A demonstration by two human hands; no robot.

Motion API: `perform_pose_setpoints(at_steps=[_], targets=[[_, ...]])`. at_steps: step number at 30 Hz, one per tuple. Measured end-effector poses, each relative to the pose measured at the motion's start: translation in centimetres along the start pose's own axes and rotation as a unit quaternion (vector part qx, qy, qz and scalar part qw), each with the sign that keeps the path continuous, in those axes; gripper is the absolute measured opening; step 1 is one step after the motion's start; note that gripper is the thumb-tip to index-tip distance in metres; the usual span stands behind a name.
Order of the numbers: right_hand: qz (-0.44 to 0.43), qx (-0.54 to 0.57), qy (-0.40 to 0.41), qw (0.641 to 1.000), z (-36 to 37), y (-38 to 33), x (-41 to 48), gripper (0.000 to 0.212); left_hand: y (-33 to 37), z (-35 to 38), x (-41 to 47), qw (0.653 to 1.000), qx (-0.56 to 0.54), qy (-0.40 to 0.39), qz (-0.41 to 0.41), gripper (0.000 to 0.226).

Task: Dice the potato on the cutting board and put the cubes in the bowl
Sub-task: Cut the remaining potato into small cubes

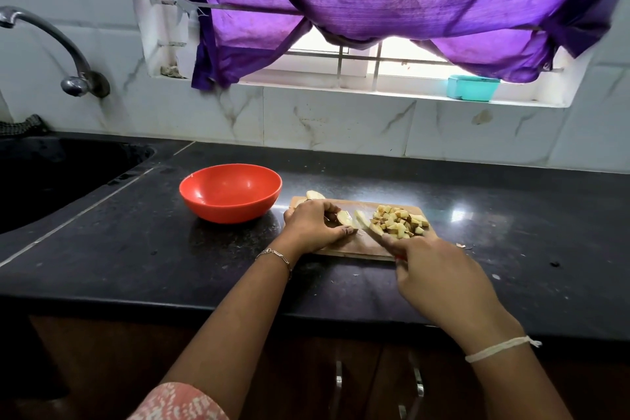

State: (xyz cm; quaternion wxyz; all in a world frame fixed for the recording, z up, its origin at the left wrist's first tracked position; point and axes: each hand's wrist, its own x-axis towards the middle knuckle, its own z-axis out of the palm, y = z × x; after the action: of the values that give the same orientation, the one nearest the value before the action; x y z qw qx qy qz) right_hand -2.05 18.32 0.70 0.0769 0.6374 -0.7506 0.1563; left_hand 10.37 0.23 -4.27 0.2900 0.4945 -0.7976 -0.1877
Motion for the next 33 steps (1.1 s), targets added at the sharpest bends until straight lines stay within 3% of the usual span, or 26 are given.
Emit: perform_pose_setpoints(at_steps=[4,12,19,33], targets=[[0.007,0.025,0.052,0.998,0.8,-0.5,0.2,0.056,-0.4,0.1,0.3,1.0,-0.019,-0.001,-0.002,0.051],[0.004,0.082,0.022,0.996,4.2,-1.8,0.5,0.059,-0.6,0.2,0.4,0.999,-0.037,-0.002,0.012,0.052],[0.002,0.038,0.021,0.999,4.8,-2.5,0.4,0.062,-0.9,0.4,0.7,0.999,-0.041,-0.01,0.009,0.053],[-0.036,-0.02,0.0,0.999,5.1,-3.3,3.8,0.047,-1.2,0.2,1.0,0.998,-0.043,-0.025,0.023,0.046]])
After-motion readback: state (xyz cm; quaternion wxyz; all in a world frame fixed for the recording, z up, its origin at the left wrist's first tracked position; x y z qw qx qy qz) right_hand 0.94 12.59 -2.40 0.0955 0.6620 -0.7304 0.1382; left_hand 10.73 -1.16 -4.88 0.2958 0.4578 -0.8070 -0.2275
